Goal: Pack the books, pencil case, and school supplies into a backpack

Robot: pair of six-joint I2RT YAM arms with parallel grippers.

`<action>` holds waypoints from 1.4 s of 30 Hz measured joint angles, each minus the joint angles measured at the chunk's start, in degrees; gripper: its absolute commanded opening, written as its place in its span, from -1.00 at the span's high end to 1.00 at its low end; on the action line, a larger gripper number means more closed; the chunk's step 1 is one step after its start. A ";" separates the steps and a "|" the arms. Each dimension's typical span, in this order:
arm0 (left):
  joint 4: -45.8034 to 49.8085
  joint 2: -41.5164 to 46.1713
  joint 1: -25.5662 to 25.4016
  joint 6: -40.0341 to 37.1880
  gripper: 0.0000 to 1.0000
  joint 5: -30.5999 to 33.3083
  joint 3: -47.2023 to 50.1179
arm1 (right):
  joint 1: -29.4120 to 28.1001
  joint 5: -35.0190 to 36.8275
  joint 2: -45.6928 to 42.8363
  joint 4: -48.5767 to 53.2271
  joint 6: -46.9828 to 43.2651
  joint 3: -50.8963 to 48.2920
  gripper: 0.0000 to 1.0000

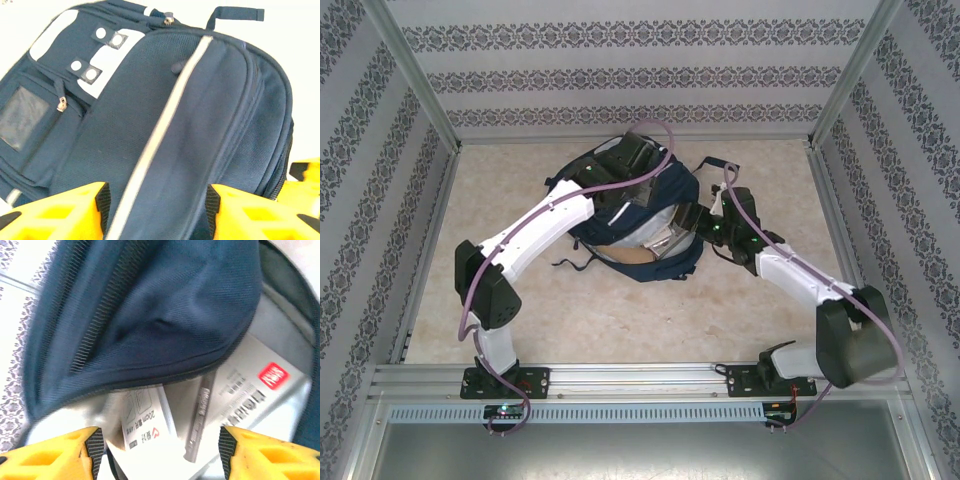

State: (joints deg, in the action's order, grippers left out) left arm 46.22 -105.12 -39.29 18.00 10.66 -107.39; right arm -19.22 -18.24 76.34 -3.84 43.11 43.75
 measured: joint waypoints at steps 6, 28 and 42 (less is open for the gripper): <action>-0.55 6.82 0.57 1.44 -0.31 1.66 5.64 | -2.21 4.55 -6.38 5.03 -1.09 -2.43 -0.25; -15.32 6.95 28.87 14.19 -0.17 -18.23 38.23 | -12.87 11.30 5.22 9.42 0.68 3.72 0.03; -22.99 -3.34 31.76 21.86 0.30 -26.75 38.32 | -4.17 8.90 11.17 11.45 -4.09 9.07 0.31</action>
State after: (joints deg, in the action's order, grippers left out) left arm 23.22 -108.47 -7.53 39.86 -16.10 -69.08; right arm -23.40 -9.34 87.50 7.62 39.03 52.82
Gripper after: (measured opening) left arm 0.447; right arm 0.350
